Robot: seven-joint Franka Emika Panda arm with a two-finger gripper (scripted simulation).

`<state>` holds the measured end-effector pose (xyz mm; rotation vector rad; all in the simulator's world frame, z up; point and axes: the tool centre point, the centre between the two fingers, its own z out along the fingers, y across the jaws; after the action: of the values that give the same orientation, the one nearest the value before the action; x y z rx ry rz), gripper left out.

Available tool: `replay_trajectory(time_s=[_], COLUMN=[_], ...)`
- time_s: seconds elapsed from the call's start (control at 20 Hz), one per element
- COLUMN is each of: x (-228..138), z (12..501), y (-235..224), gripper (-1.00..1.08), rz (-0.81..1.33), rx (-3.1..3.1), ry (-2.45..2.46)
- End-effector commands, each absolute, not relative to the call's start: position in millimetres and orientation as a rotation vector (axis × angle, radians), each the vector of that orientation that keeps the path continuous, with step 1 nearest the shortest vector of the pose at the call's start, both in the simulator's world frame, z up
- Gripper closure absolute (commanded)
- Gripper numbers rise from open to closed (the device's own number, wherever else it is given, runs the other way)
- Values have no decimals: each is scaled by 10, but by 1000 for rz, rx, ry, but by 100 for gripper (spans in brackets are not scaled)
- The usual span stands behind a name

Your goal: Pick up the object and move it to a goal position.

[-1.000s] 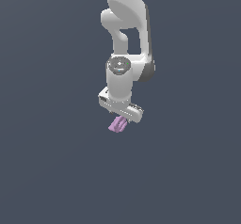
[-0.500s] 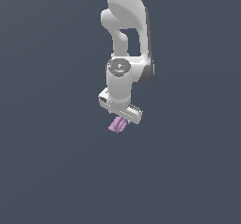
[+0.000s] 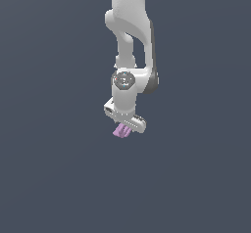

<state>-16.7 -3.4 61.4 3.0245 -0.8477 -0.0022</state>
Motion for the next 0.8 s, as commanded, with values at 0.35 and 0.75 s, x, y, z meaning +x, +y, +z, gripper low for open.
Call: replay_trajectory(time_s=[0.35,0.75], x=[-154,-143], z=[548,587], y=[-32,-76], gripper=[108,108], rz=[0,7], rx=[3025,3022], ry=[-848,-857])
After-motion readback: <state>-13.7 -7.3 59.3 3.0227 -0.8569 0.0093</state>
